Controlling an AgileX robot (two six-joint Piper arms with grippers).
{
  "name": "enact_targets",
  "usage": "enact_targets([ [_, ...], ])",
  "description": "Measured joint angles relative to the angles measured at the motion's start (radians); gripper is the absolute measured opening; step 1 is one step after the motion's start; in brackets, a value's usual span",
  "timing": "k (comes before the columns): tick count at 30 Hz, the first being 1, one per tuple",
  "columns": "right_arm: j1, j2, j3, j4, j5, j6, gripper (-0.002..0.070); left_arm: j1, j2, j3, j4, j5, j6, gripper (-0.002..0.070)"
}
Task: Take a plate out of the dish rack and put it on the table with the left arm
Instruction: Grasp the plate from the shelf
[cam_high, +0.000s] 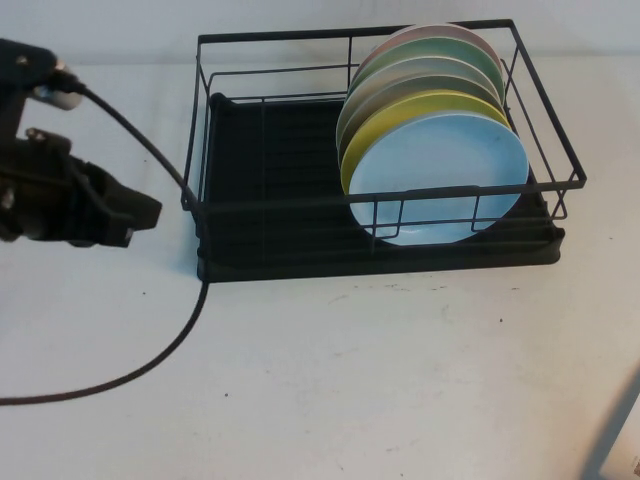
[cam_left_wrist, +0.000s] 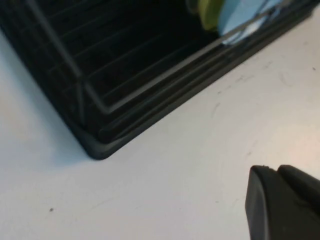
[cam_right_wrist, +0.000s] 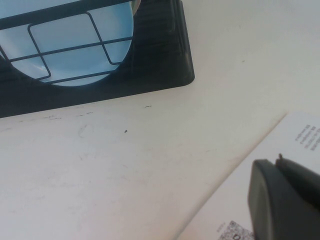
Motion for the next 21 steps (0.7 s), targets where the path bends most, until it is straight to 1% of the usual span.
enact_targets([
  [3, 0.000, 0.000, 0.000, 0.000, 0.000, 0.000, -0.0020, -0.034, 0.097, -0.095, -0.014, 0.082, 0.097, -0.0004],
  [7, 0.000, 0.000, 0.000, 0.000, 0.000, 0.000, -0.0020, -0.103, 0.187, -0.179, -0.018, 0.100, 0.185, -0.0004],
  [11, 0.000, 0.000, 0.000, 0.000, 0.000, 0.000, -0.0020, -0.172, 0.234, -0.204, -0.014, 0.025, 0.227, -0.0004],
  [14, 0.000, 0.000, 0.000, 0.000, 0.000, 0.000, -0.0020, -0.198, 0.241, -0.206, -0.010, -0.066, 0.231, 0.0005],
  [16, 0.000, 0.000, 0.000, 0.000, 0.000, 0.000, -0.0020, -0.207, 0.241, -0.208, -0.010, -0.113, 0.233, 0.0034],
  [18, 0.000, 0.000, 0.000, 0.000, 0.000, 0.000, -0.0020, -0.207, 0.241, -0.211, -0.017, -0.132, 0.237, 0.0084],
  [21, 0.000, 0.000, 0.000, 0.000, 0.000, 0.000, -0.0020, -0.207, 0.241, -0.212, -0.027, -0.144, 0.256, 0.0195],
])
